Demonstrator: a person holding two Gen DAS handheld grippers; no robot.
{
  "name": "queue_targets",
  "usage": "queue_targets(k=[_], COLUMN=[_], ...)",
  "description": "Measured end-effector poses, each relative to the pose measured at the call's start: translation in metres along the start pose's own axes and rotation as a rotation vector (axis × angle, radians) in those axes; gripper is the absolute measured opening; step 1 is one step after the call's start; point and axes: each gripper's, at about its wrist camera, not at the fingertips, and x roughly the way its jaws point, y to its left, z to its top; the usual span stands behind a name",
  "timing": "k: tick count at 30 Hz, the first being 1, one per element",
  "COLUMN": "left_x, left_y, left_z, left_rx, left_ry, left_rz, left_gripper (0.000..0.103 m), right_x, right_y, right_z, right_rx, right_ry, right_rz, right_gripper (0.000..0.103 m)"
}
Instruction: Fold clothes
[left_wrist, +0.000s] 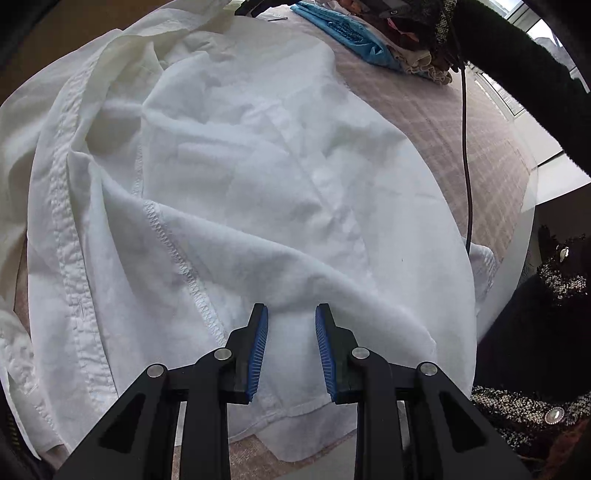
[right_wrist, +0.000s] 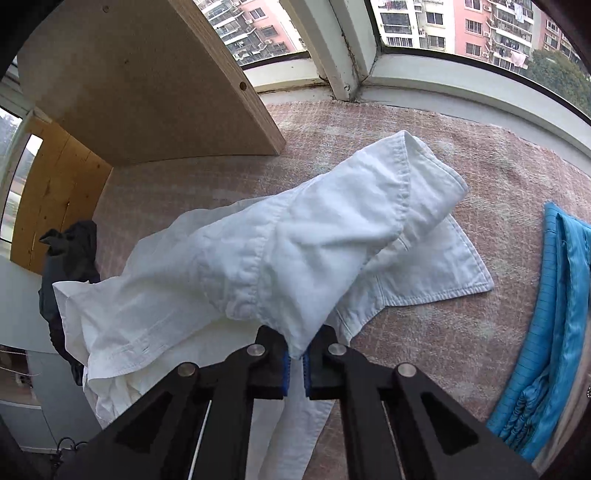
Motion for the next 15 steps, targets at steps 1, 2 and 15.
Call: queue_targets(k=[1,2,15], left_x=[0.0,-0.001,-0.019], left_y=[0.0,0.0,0.006], left_z=[0.0,0.0,-0.006], left_rx=[-0.002,-0.001,-0.014], left_ry=[-0.001,-0.002,-0.036], left_rz=[-0.002,-0.004,0.017], left_gripper=[0.025,0.025,0.025], right_x=[-0.006,-0.014,-0.02], right_y=[0.003,0.007,-0.001], right_z=[0.001,0.003,0.003], right_rx=[-0.019,-0.047,-0.152], right_ry=[-0.019,-0.045,0.017], right_rz=[-0.014,-0.044,-0.423], right_gripper=[0.005,0.004,0.023])
